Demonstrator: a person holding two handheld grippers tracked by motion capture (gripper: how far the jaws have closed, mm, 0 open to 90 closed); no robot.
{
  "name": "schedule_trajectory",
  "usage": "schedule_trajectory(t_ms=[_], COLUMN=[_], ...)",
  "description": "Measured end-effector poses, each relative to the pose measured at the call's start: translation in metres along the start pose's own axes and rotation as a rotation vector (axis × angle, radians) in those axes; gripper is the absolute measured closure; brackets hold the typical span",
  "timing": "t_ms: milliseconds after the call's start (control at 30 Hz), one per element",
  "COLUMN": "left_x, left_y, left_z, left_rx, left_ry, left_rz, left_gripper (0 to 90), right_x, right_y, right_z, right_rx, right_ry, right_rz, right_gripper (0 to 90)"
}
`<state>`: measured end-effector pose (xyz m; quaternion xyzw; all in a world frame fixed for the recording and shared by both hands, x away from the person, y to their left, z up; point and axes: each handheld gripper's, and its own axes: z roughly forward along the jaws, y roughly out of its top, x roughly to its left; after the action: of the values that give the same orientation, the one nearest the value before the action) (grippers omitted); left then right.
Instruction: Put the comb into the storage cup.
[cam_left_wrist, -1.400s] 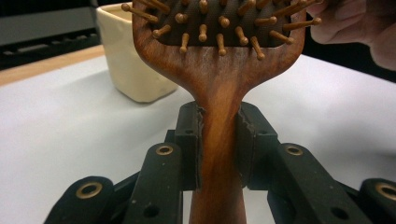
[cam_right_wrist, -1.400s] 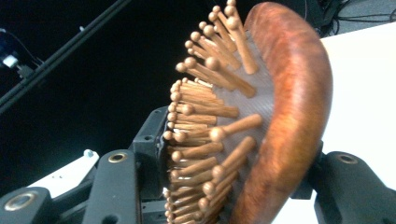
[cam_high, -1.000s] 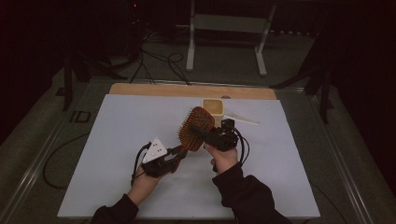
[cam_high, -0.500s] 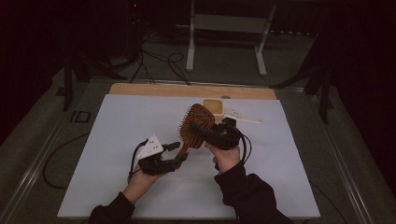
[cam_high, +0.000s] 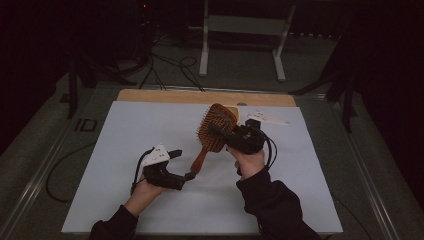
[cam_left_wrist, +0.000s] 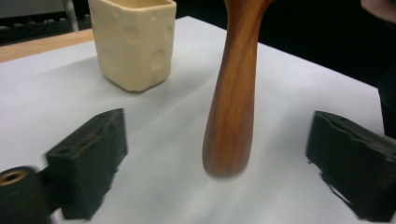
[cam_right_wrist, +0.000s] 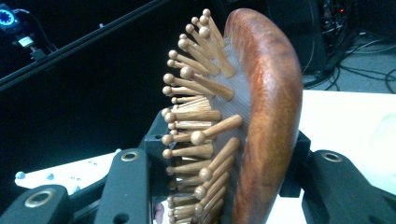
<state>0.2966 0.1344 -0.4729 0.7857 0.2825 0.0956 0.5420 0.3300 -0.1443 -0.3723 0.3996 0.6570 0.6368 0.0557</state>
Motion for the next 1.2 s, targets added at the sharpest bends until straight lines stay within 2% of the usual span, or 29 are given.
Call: schedule_trajectory(t_ms=[133,200,267,333,700,967,1067,1200], left_x=[0.004,0.006,0.009,0.011,0.019,0.021,0.021,0.023], left_y=[-0.006,-0.009,-0.011,-0.014,-0.032,-0.051,-0.055,-0.064], left_z=[-0.007,-0.012,-0.016,-0.022,-0.049,-0.066,-0.069,-0.079], left_rx=[0.010,0.020,0.026,0.019,0.041,0.076,0.083,0.097], left_ry=[-0.006,0.007,0.003,0.021,0.058,0.122,0.131,0.164], left_rz=[0.003,0.011,0.003,0.000,0.002,-0.010,-0.008,-0.017], left_gripper=[0.8,0.8,0.1,0.0,0.0,0.0,0.0,0.0], right_x=[-0.003,-0.004,-0.005,-0.006,-0.011,-0.015,-0.017,-0.025], right_y=[0.008,0.012,0.017,0.022,0.050,0.073,0.077,0.092], right_z=[-0.005,-0.007,-0.010,-0.012,-0.020,-0.025,-0.026,-0.028], right_rx=[-0.011,-0.019,-0.027,-0.031,-0.072,-0.107,-0.114,-0.131], right_ry=[-0.004,-0.011,-0.010,-0.015,-0.039,-0.064,-0.072,-0.098], right_rz=[-0.004,-0.014,-0.015,-0.024,-0.046,-0.070,-0.073,-0.067], right_gripper=[52.0,52.0,52.0,52.0,52.0,52.2,52.2,52.3])
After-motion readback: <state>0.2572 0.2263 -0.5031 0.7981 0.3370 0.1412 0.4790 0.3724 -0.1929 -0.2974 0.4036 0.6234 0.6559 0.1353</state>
